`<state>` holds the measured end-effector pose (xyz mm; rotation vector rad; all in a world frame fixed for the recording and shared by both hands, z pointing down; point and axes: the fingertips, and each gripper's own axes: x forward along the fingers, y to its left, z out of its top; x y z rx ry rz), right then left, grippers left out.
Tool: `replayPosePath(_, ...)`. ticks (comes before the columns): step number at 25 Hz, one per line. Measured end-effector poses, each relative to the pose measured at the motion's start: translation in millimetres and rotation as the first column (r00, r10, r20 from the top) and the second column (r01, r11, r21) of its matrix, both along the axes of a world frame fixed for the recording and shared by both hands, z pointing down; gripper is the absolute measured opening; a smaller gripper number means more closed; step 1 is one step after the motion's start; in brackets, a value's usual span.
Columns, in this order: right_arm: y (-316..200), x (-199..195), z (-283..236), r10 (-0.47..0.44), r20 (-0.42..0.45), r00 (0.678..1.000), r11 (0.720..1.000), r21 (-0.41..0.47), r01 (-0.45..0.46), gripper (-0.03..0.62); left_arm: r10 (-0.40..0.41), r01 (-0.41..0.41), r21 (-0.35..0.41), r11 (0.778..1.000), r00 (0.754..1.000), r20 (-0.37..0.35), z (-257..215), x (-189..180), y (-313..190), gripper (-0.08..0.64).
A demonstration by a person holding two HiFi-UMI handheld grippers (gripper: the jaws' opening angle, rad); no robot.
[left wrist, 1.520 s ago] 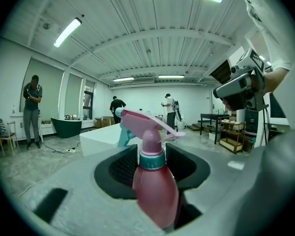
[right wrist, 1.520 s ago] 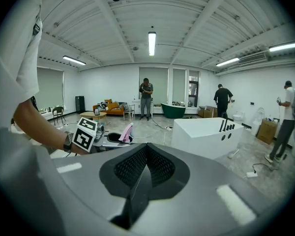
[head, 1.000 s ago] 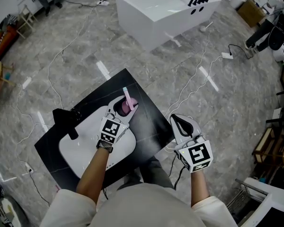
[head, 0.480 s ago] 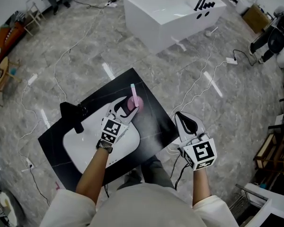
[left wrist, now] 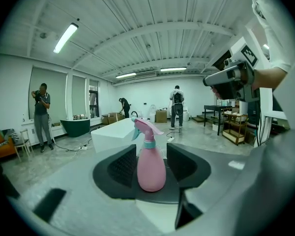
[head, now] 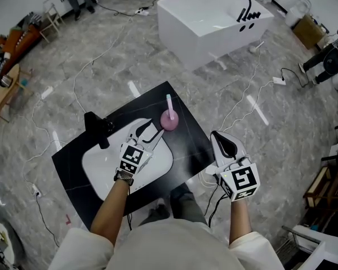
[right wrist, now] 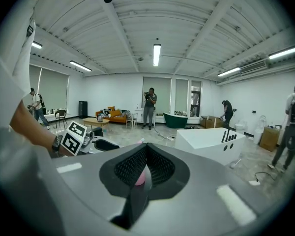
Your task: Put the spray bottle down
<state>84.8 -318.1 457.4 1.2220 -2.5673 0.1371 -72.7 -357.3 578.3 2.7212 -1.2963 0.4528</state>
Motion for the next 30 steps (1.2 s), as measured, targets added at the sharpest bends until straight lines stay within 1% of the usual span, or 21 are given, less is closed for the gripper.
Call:
replayPosePath(4, 13, -5, -12, -0.001, 0.002, 1.000, 1.000, 0.023, 0.000, 0.006, 0.003, -0.002, 0.025, 1.000, 1.000, -0.010, -19, -6, 18, 0.188)
replayPosePath(7, 22, -10, -22, -0.005, 0.003, 1.000, 0.999, 0.041, 0.005, 0.006, 0.000, 0.001, 0.048, 0.999, 1.000, -0.012, -38, -8, 30, 0.165)
replayPosePath(12, 37, -19, -41, -0.022, 0.003, 1.000, 0.997, 0.071, 0.022, 0.006, -0.032, 0.035, 0.065, 0.997, 0.999, -0.039, -69, -17, 50, 0.137)
replayPosePath(16, 49, -24, -54, -0.031, 0.007, 1.000, 0.996, 0.090, 0.030, 0.006, -0.045, 0.049, 0.078, 0.996, 0.998, -0.047, -93, -22, 67, 0.110)
replayPosePath(19, 60, -30, -60, -0.037, 0.005, 0.999, 0.994, 0.103, 0.037, 0.006, -0.054, 0.059, 0.102, 0.993, 0.997, -0.058, -112, -26, 82, 0.085)
replayPosePath(25, 80, -42, -77, -0.058, -0.011, 0.998, 0.989, 0.133, 0.059, 0.006, -0.055, 0.066, 0.153, 0.986, 0.996, -0.074, -149, -33, 108, 0.071)
replayPosePath(30, 95, -46, -92, -0.070, -0.001, 0.998, 0.987, 0.147, 0.069, 0.006, -0.071, 0.086, 0.189, 0.978, 0.994, -0.087, -172, -39, 130, 0.049)
